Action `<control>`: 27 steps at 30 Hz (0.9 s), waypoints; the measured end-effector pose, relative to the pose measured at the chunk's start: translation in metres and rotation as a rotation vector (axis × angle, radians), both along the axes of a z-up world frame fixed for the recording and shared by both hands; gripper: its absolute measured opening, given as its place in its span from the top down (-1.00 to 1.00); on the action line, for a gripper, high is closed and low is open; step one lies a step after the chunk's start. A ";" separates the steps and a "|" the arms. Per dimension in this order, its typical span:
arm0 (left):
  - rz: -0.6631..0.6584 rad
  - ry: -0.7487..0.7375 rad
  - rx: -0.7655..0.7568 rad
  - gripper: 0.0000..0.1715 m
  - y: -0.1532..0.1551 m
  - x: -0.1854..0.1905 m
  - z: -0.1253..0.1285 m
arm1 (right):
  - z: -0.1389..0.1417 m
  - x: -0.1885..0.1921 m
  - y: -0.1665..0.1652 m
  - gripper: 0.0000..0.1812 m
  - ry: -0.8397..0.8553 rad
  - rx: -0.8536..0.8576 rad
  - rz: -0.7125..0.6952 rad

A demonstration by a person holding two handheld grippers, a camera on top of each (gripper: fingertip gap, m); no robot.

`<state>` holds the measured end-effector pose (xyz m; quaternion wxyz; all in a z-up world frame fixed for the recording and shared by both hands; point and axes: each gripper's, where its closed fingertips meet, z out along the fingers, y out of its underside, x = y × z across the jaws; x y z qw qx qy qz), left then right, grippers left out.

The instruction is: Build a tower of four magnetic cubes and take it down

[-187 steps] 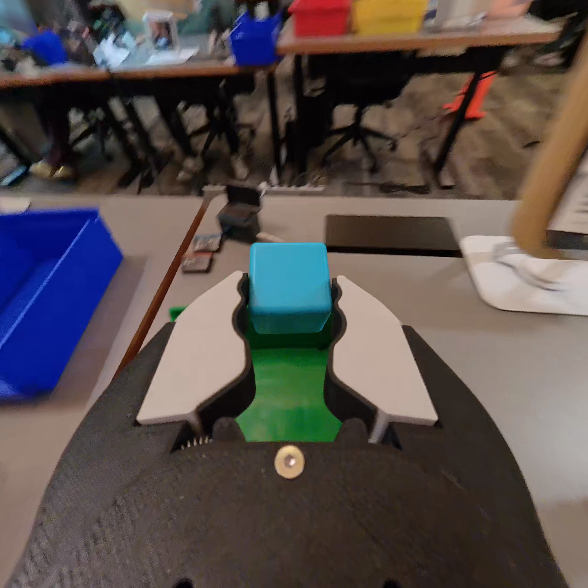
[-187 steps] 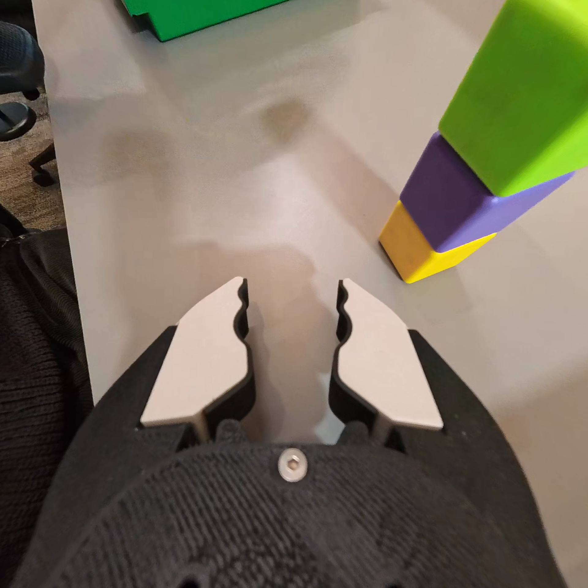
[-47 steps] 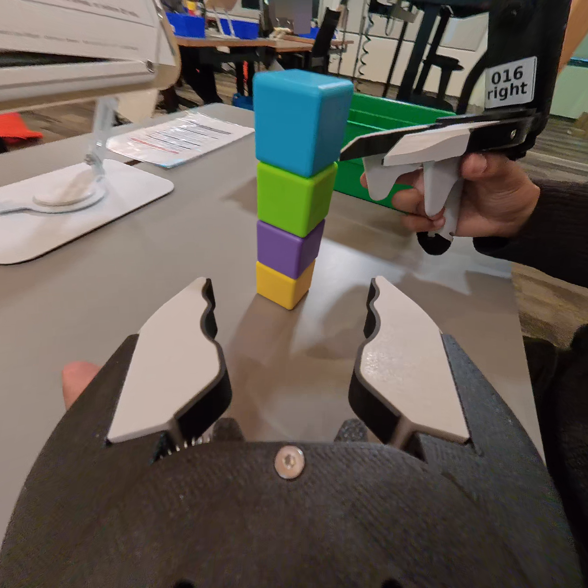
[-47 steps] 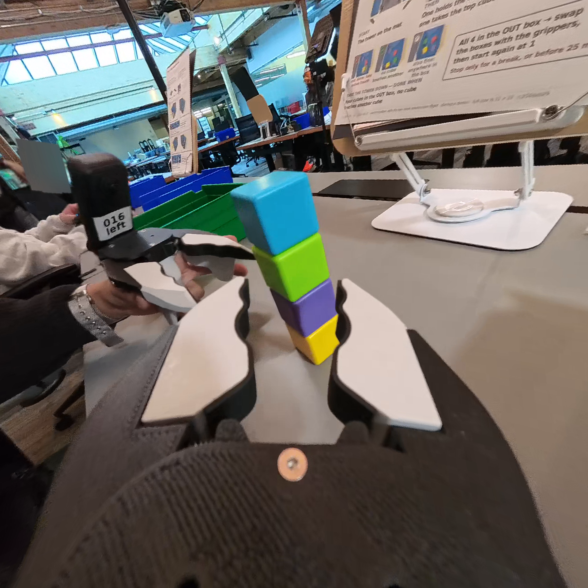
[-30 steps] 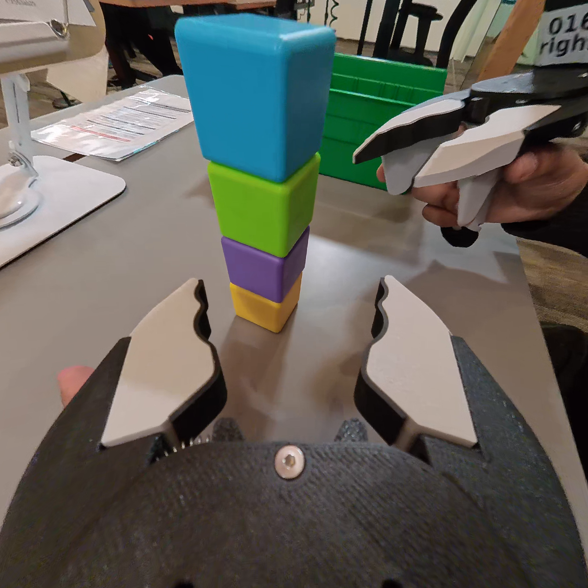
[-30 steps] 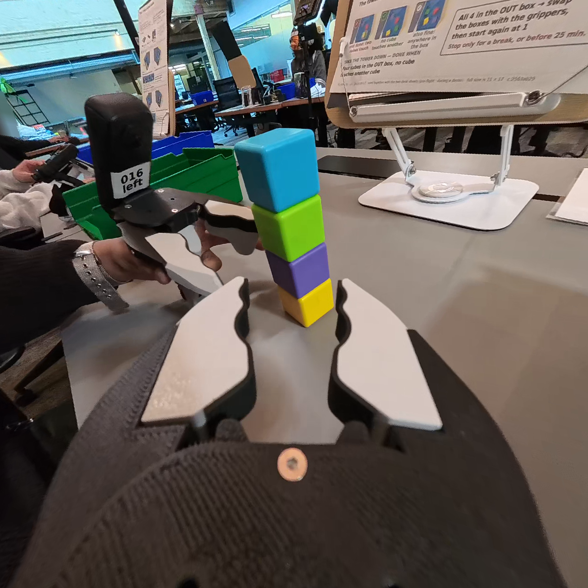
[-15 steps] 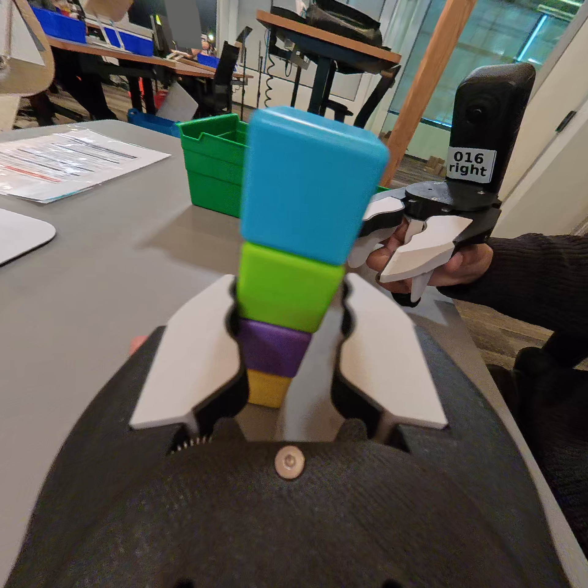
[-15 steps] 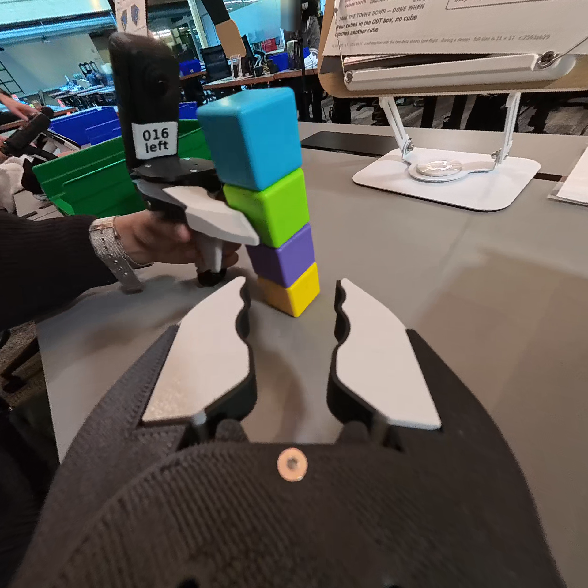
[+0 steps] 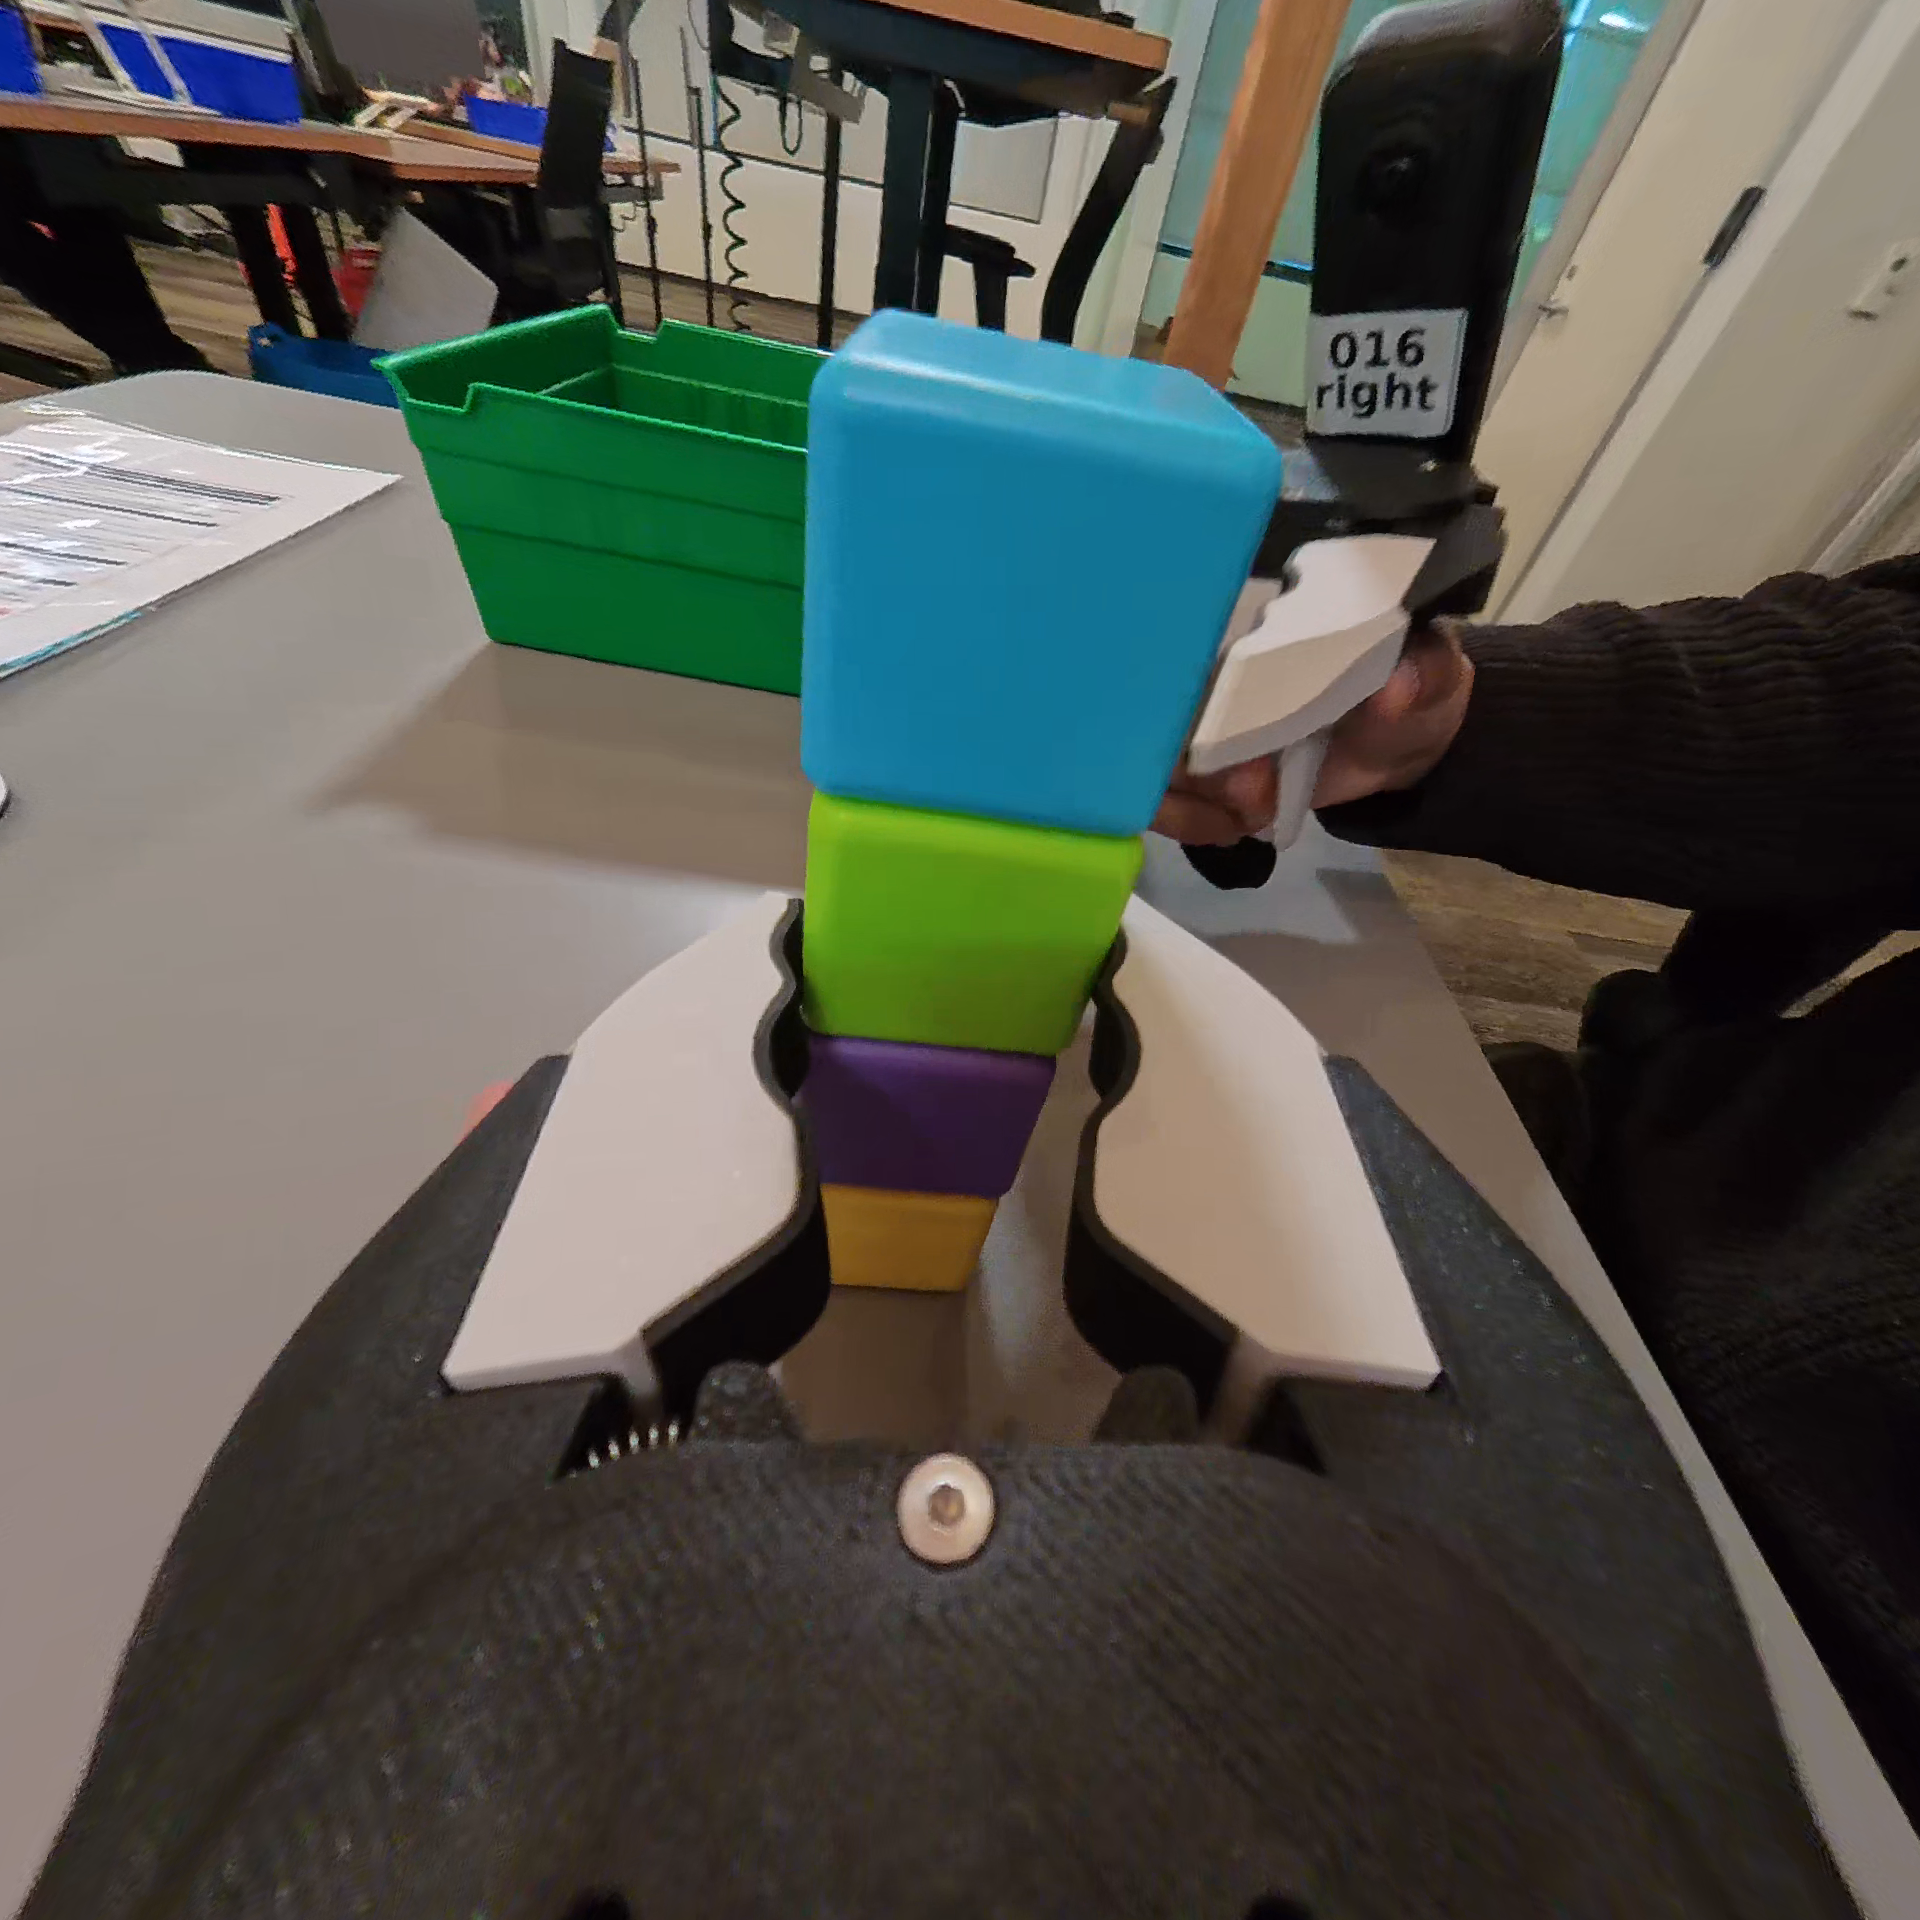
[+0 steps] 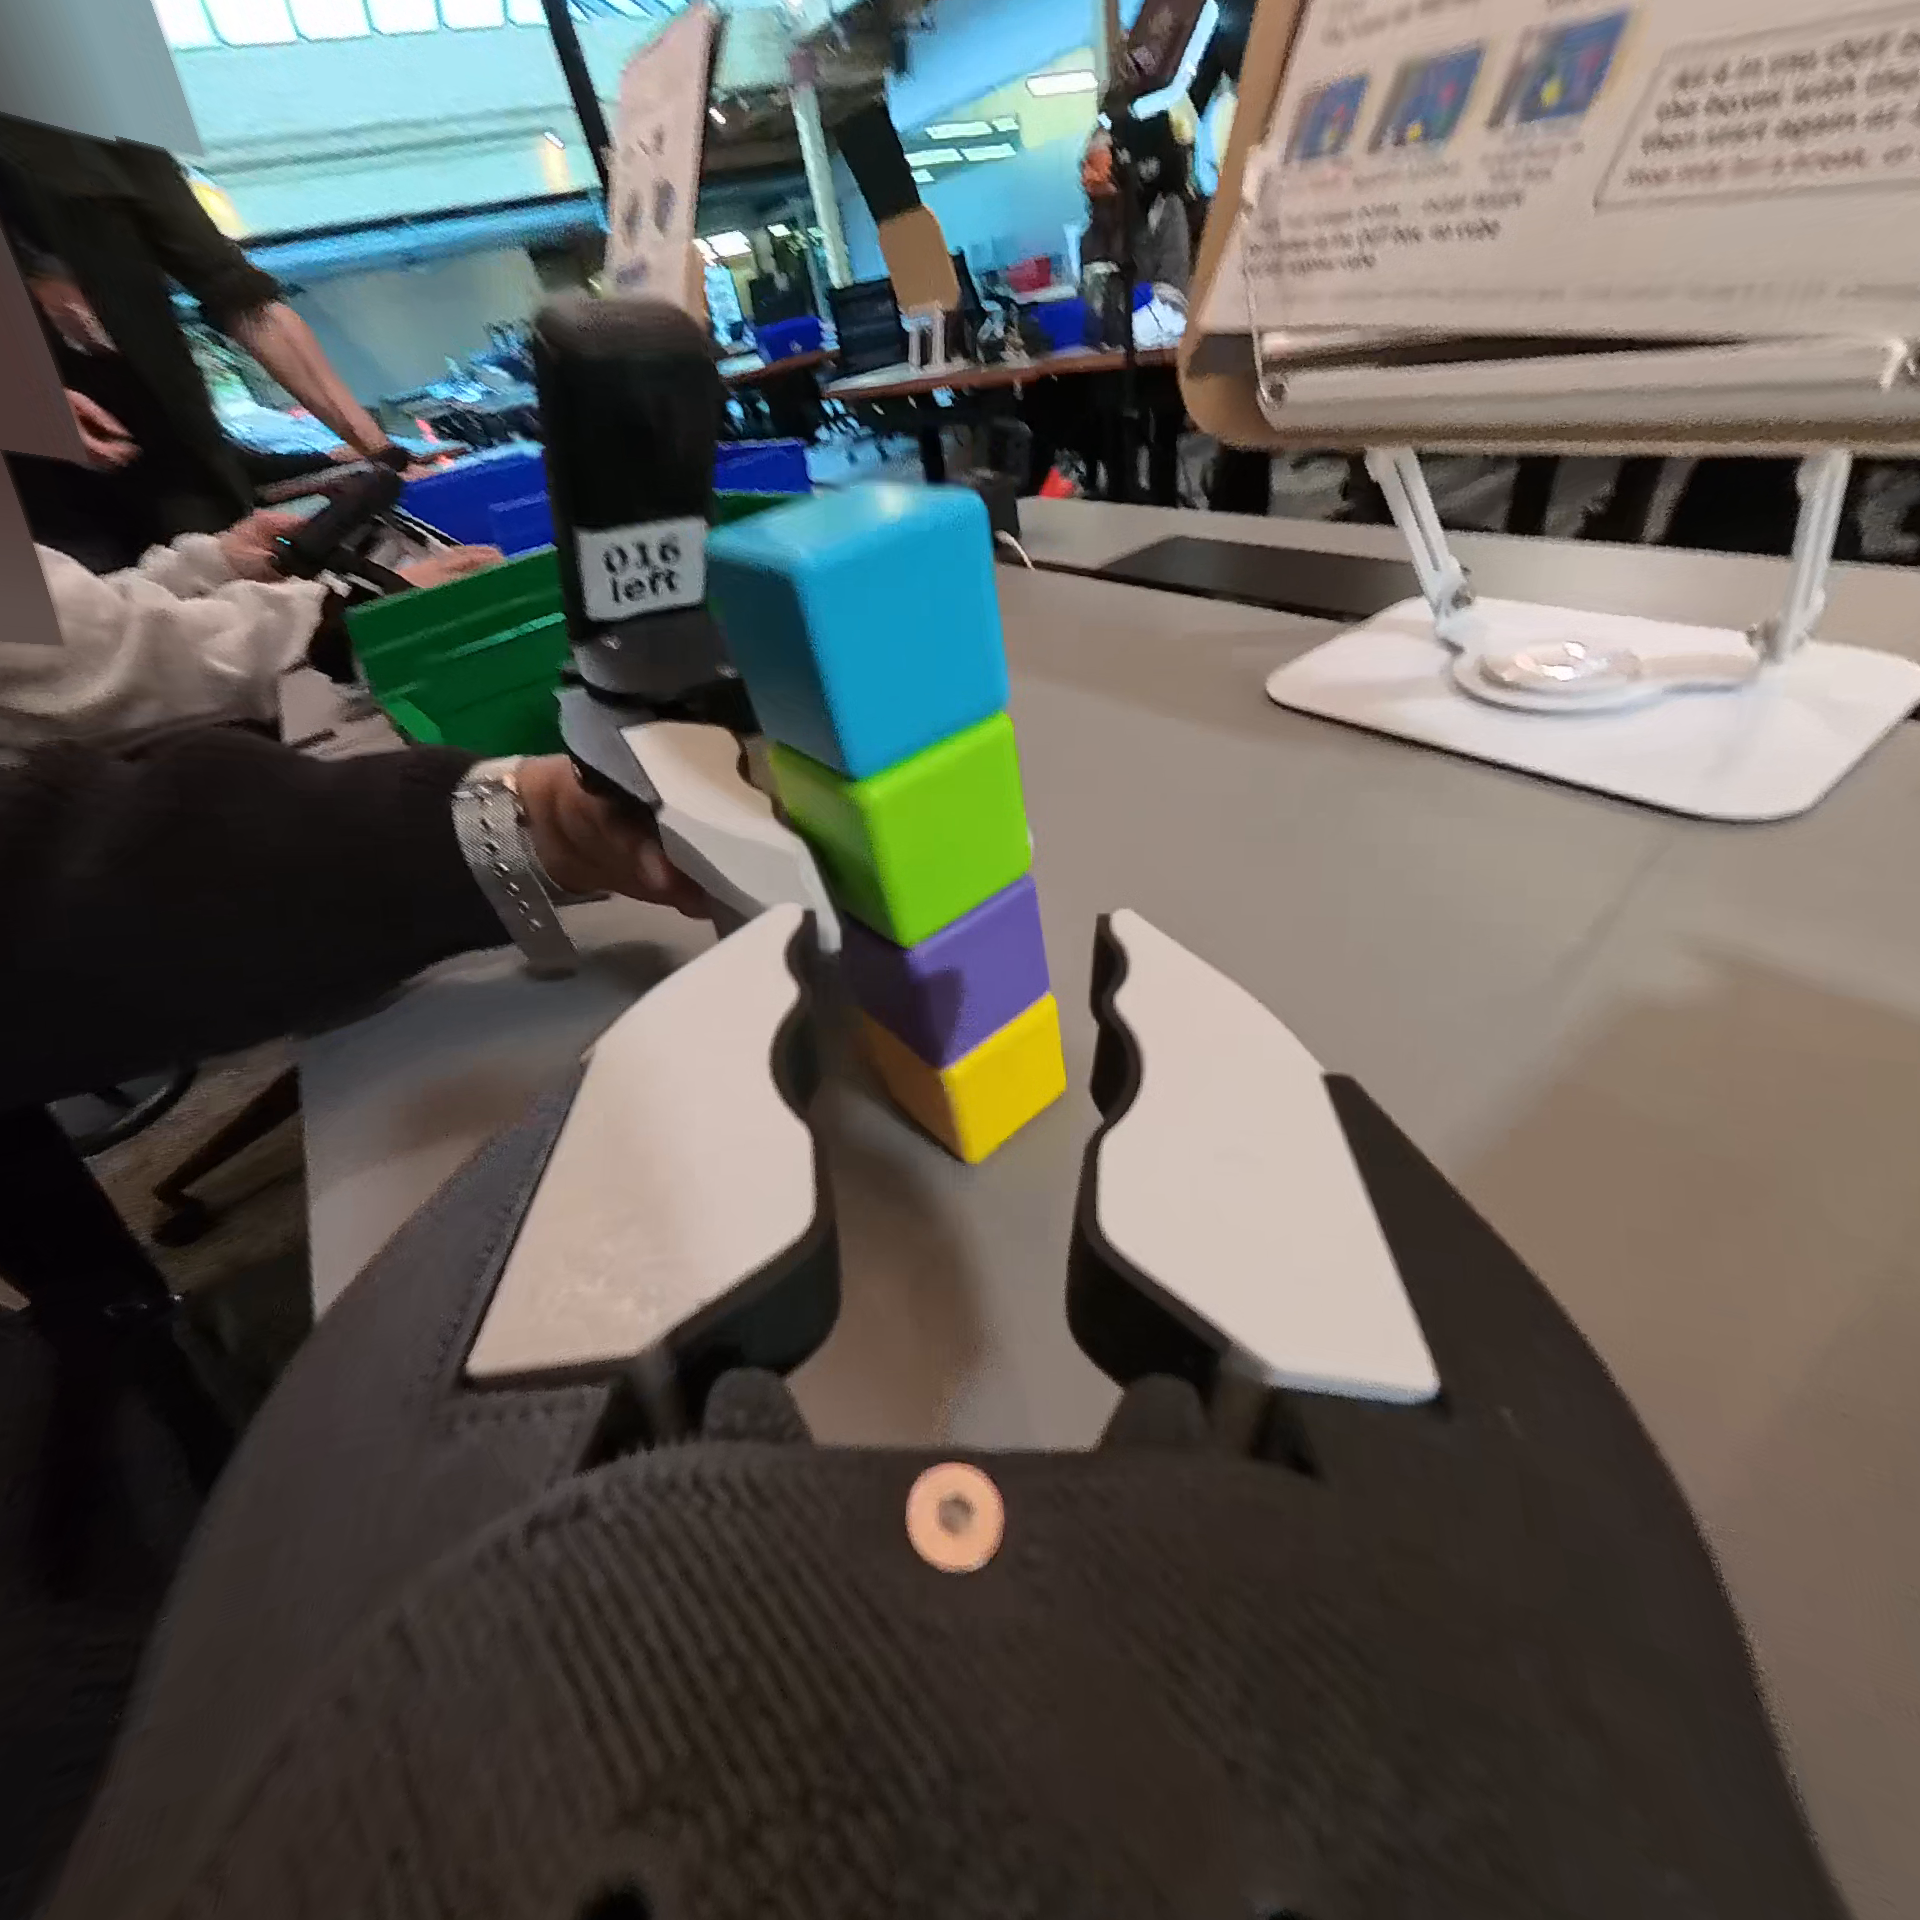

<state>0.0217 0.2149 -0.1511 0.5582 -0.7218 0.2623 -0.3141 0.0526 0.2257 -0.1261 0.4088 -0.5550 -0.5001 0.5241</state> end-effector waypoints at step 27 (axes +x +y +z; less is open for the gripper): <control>0.261 -0.036 0.032 -0.03 -0.015 -0.025 0.006 | 0.034 -0.018 0.012 0.15 0.221 -0.149 0.170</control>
